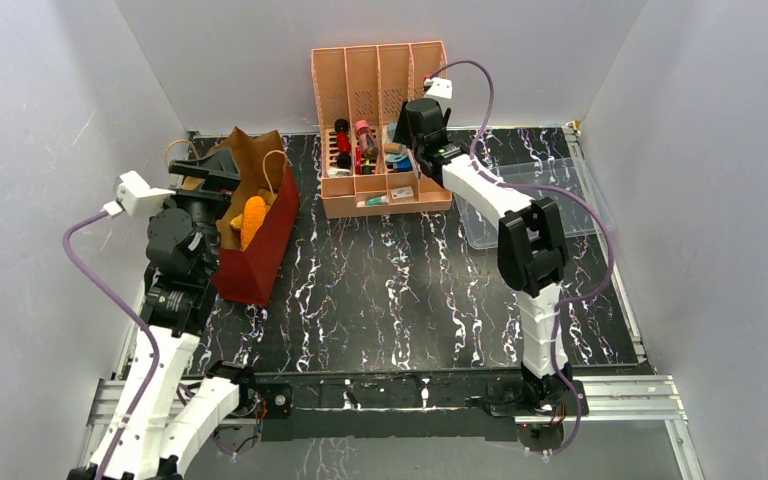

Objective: Take the fake bread out of the paper bag
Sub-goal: Pick up the clamp at the center of the board.

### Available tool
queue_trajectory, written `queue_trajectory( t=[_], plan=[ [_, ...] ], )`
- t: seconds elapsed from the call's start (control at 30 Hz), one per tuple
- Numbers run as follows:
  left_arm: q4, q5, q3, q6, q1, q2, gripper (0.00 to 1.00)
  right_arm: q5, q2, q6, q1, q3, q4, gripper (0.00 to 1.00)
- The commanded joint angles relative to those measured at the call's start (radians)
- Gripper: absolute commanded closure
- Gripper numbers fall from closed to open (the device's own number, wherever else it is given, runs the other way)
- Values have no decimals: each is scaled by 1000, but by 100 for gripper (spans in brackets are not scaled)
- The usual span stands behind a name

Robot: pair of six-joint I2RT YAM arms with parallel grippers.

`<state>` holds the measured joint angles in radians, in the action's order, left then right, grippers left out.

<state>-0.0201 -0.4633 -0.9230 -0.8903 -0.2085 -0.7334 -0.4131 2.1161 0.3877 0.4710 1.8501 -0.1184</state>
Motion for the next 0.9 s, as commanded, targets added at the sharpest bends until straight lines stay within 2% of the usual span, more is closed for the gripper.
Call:
queue_trajectory(
  t=[0.0, 0.23, 0.47, 0.87],
  plan=[
    [-105, 122, -9, 45, 1, -61, 2, 21, 42, -29, -13, 86, -64, 48],
    [-156, 193, 10, 58, 2, -79, 2, 54, 104, -19, -44, 143, -143, 54],
    [-98, 191, -15, 54, 2, -96, 2, 53, 124, -16, -47, 129, -157, 56],
    [-105, 195, 8, 52, 2, -86, 2, 68, 158, -12, -66, 129, -172, 62]
  ],
)
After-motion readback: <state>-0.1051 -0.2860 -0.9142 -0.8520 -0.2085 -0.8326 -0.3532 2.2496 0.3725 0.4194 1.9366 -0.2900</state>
